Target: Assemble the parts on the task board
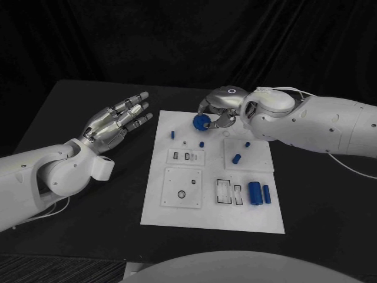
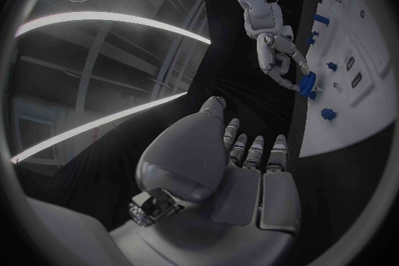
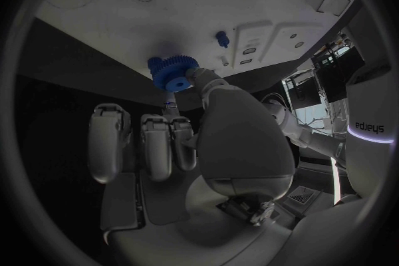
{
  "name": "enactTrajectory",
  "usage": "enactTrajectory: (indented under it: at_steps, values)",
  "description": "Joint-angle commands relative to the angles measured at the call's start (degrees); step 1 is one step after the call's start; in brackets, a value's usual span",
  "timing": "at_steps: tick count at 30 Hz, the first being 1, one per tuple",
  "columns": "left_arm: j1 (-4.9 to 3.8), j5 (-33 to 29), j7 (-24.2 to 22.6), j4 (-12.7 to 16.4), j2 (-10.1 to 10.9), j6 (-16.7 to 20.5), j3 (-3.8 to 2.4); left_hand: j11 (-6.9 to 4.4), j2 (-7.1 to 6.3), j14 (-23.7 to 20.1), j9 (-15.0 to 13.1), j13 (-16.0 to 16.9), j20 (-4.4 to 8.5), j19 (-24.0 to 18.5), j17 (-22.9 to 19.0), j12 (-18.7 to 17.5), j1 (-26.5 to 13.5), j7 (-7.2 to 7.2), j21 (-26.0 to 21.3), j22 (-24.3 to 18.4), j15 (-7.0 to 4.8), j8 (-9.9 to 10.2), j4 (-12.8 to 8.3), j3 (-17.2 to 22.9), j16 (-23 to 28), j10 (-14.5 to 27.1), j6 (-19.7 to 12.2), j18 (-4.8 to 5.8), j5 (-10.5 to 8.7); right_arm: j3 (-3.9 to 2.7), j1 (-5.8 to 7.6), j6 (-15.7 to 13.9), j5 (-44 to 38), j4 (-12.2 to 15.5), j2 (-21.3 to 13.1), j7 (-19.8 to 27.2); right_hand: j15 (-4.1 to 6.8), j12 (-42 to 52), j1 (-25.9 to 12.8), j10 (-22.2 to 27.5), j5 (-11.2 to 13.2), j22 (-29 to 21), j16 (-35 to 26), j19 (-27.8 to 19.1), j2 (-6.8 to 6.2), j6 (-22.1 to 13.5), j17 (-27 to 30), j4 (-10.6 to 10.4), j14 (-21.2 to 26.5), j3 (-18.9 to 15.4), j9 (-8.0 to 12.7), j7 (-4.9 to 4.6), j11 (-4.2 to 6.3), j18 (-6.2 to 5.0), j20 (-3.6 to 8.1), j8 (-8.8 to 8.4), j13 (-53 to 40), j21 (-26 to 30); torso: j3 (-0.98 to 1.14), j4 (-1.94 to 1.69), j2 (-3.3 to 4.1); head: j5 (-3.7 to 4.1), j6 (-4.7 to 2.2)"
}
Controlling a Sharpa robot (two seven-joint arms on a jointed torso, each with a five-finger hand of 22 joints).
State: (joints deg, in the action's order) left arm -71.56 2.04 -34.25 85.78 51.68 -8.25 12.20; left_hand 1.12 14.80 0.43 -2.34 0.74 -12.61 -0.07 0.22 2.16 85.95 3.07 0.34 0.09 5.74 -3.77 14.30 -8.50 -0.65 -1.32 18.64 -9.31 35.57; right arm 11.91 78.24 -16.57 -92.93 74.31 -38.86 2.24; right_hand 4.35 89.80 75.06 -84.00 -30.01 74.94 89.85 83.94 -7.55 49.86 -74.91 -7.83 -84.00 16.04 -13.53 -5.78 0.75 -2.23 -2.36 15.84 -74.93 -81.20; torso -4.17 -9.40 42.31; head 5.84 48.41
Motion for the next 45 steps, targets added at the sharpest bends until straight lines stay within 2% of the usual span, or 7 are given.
enactTrajectory:
  at_steps: [1,8,15,19,29,34,45]
  values:
    - [0.05,0.07,-0.47,0.07,-0.16,-0.94,-0.05,0.39,0.18,-0.11,-0.03,0.00,-0.48,0.07,0.08,0.11,0.54,0.20,-0.34,-0.09,0.29,-0.30,0.12,0.37,-0.21,-0.05,-0.10,-0.98,0.26,-0.04,-0.31,1.24,-0.35,-0.62,0.63,1.25,-0.30,0.20,0.12,-6.00,0.34,11.90,0.15,1.19,0.47,1.61,-15.09,-0.18,-6.00,0.28,-12.33,1.37,-0.12,-0.03,0.03,4.39,-15.07,0.27,-0.08,0.01,0.05,-0.05,-0.06]
    - [0.05,0.07,-0.38,0.03,-0.24,-1.03,-0.05,0.39,0.18,-0.11,-0.03,0.00,-0.49,0.07,0.08,0.11,0.60,0.20,-0.34,-0.09,0.30,-0.30,0.04,0.47,-0.21,-0.05,-0.12,-0.98,0.28,-0.04,-0.75,1.79,-0.35,-1.44,1.67,1.63,-0.38,0.20,0.10,-6.00,0.51,11.82,0.15,1.04,0.51,1.40,-15.09,-0.14,-6.00,0.36,-12.24,1.26,-0.21,-0.09,-0.03,4.03,-15.07,0.55,0.06,-0.06,0.07,-0.09,-0.04]
    - [0.06,0.07,-0.25,-0.03,-0.30,-1.14,-0.05,0.39,0.18,-0.11,-0.03,0.00,-0.49,0.07,0.08,0.11,0.60,0.20,-0.34,-0.09,0.30,-0.30,0.04,0.47,-0.21,-0.05,-0.12,-0.98,0.28,-0.04,-1.12,2.87,-0.35,-1.85,2.17,1.64,-0.51,0.20,-0.02,-6.00,0.77,11.68,0.15,0.80,0.52,1.05,-15.09,-0.10,-6.00,0.45,-12.02,1.07,-0.35,-0.20,-0.14,3.33,-15.07,1.02,0.01,-0.19,0.05,0.03,0.05]
    - [0.06,0.07,-0.17,-0.06,-0.32,-1.20,-0.05,0.39,0.18,-0.11,-0.03,0.00,-0.49,0.07,0.08,0.11,0.60,0.20,-0.34,-0.09,0.30,-0.30,0.04,0.47,-0.21,-0.05,-0.12,-0.98,0.28,-0.04,-1.24,3.26,-0.35,-1.97,2.31,1.68,-0.70,0.20,-0.30,-6.00,1.32,11.53,0.15,0.48,0.48,-0.04,-15.09,-0.10,-6.00,0.63,-11.32,0.78,-0.54,-0.32,-0.35,1.47,-15.07,1.65,-0.03,-0.11,0.10,0.04,0.01]
    - [0.06,0.07,0.04,-0.15,-0.35,-1.28,-0.05,0.42,0.16,-0.12,-0.03,0.00,-0.49,0.07,0.07,0.10,0.66,0.23,-0.34,-0.09,0.31,-0.31,-0.08,0.62,-0.19,-0.03,-0.16,-0.98,0.31,-0.04,-1.36,4.26,-0.35,-1.76,2.34,1.08,-0.67,0.20,-0.66,-6.00,2.02,11.37,0.15,0.09,-0.06,-7.48,-15.09,0.51,-6.00,1.54,-5.48,0.90,-0.44,-0.53,-0.42,-8.33,-15.07,2.77,-0.06,-0.01,0.06,-0.03,0.08]
    - [0.06,0.07,0.13,-0.11,-0.32,-1.37,-0.05,0.42,0.16,-0.12,-0.03,0.00,-0.49,0.07,0.07,0.10,0.66,0.23,-0.34,-0.09,0.31,-0.31,-0.08,0.62,-0.19,-0.03,-0.16,-0.98,0.31,-0.04,-1.38,4.58,-0.35,-2.29,2.26,0.19,-0.73,0.20,-0.46,-6.00,1.81,10.98,0.15,-0.56,0.21,-8.30,-15.09,1.00,-6.00,1.74,-4.05,0.78,-0.51,-0.81,-0.44,-9.84,-15.07,4.12,-0.03,-0.02,0.05,-0.06,0.09]
    - [0.06,0.07,0.29,-0.11,-0.23,-1.50,-0.05,0.48,0.18,-0.12,-0.04,0.00,-0.51,0.07,0.07,0.11,0.74,0.29,-0.34,-0.09,0.31,-0.34,-0.22,0.82,-0.19,-0.03,-0.08,-0.97,0.38,-0.04,-1.41,4.94,-0.35,-2.01,1.92,-0.76,-0.86,0.20,-0.68,-6.00,-0.51,10.70,-0.26,-1.01,1.76,-8.59,-14.66,1.16,-5.84,2.81,-2.29,0.53,-0.67,-1.02,-0.55,-11.25,-15.07,5.19,-0.05,-0.05,0.03,0.05,0.14]
